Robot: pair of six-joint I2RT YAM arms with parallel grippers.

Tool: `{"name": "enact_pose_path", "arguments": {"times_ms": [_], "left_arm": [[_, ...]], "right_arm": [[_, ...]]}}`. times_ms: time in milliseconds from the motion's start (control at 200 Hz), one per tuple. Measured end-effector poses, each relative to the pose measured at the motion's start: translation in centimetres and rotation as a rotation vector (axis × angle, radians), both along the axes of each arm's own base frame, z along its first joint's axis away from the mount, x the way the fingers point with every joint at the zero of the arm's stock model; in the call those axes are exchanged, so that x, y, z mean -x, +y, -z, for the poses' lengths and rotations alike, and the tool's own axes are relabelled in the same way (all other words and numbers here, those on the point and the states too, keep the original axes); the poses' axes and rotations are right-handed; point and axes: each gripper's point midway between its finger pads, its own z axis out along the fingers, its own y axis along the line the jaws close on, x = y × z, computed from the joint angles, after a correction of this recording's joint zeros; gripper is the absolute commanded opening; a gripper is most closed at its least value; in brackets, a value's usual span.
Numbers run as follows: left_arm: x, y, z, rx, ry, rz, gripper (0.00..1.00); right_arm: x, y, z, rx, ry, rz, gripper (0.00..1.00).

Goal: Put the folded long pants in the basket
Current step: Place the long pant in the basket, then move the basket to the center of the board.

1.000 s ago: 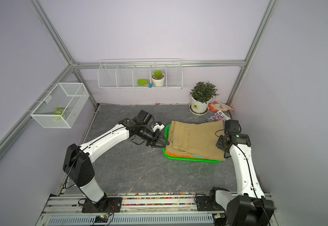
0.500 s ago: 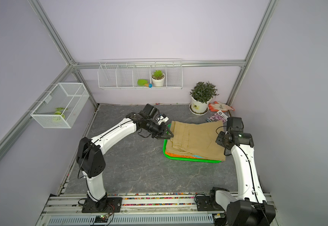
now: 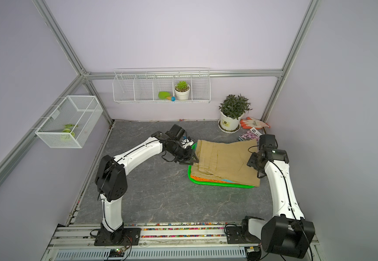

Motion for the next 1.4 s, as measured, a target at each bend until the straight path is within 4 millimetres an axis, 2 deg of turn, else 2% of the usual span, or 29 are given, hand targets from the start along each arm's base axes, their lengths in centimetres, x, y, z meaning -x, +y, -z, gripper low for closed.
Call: {"name": "enact_pose_path", "arguments": {"times_ms": [135,220,315,505,600,780,1000,1070,1140,1280,1400], "left_arm": [[-1.6,2.0,-4.2,0.017,-0.145,-0.074,0.57],[-2.1,3.3,-5.8,0.048,-0.212,-0.116,0.59],[-1.9,4.5,-5.1,0.05,-0.217,-0.144,0.59],[-1.3,5.1,-2.0,0.016,-0.174,-0.146,0.59],[-1.5,5.1,-2.1,0.023,-0.18,-0.146,0.59],[-1.7,5.1,-2.6,0.047,-0.202,-0.15,0.59],[-1.6,5.6,-2.3,0.048,-0.202,-0.158,0.59],[-1.3,6.0,-2.3,0.047,-0.201,-0.161,0.59],[-1.3,6.3,-2.6,0.05,-0.206,-0.168,0.59],[-1.6,7.6,-3.6,0.062,-0.228,-0.195,0.59],[-1.8,9.7,-4.1,0.06,-0.24,-0.237,0.58]], "right_arm": [[-2.3,-1.7,-1.5,-0.026,-0.059,0.05,0.88],[-4.3,-2.8,-1.2,-0.052,-0.06,0.067,0.89],[-6.2,-3.2,0.0,-0.076,-0.049,0.053,0.94],[-7.7,-2.9,2.0,-0.152,-0.039,0.025,0.96],[-8.3,-2.6,3.1,-0.198,-0.046,0.016,0.96],[-8.1,-1.2,5.5,-0.3,-0.042,0.004,0.93],[-8.5,0.5,6.6,-0.396,-0.064,-0.007,0.87],[-9.0,1.6,6.5,-0.386,-0.066,-0.032,0.86],[-9.6,3.7,6.5,-0.382,-0.068,-0.071,0.84],[-10.2,10.5,6.4,-0.403,-0.059,-0.186,0.84],[-9.3,16.4,6.3,-0.433,-0.025,-0.276,0.83]]}}
